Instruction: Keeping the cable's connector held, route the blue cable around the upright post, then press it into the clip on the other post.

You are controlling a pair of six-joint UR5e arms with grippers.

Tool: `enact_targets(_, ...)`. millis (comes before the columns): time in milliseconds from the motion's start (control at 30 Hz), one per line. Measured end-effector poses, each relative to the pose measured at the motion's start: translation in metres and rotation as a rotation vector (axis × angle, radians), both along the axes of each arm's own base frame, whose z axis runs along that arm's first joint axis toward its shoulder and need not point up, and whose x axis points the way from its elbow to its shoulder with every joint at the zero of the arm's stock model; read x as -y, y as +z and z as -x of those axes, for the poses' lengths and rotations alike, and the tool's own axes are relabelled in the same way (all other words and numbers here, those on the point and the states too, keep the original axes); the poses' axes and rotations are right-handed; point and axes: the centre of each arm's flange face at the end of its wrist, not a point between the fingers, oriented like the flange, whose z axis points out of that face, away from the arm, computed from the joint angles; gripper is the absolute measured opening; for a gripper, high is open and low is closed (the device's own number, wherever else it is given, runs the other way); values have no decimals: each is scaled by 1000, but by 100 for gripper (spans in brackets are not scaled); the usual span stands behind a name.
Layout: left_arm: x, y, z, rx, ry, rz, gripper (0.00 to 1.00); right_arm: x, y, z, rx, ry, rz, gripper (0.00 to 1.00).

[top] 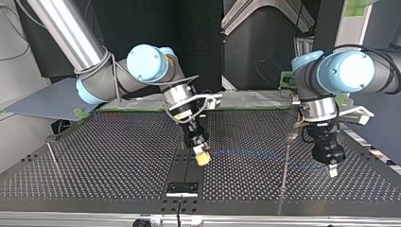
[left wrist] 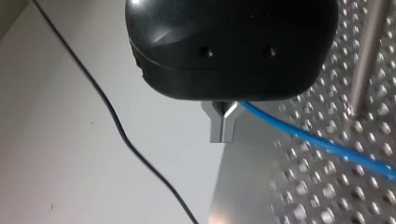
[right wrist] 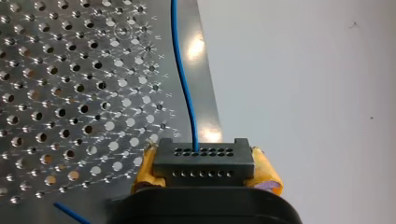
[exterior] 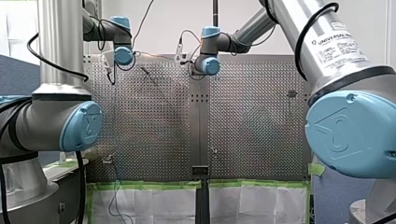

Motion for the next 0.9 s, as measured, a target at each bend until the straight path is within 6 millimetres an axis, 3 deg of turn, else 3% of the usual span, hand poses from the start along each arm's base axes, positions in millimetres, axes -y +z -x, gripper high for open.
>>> enact_targets(167, -11, -7, -12, -11, -11, -2, 0, 5, -11, -6, -13, 5, -10, 0)
enact_targets(433, -12, -10, -25, -6, -71, 1, 0, 11, -21, -12, -21, 8, -15, 0)
enact_targets(633, -13, -28, -38, -43, -92, 5, 0, 16, -30, -14, -29, 5, -22, 0)
enact_targets(900, -11, -58, -54, -92, -119, 5, 0, 25, -58, -18, -54, 0, -44, 0)
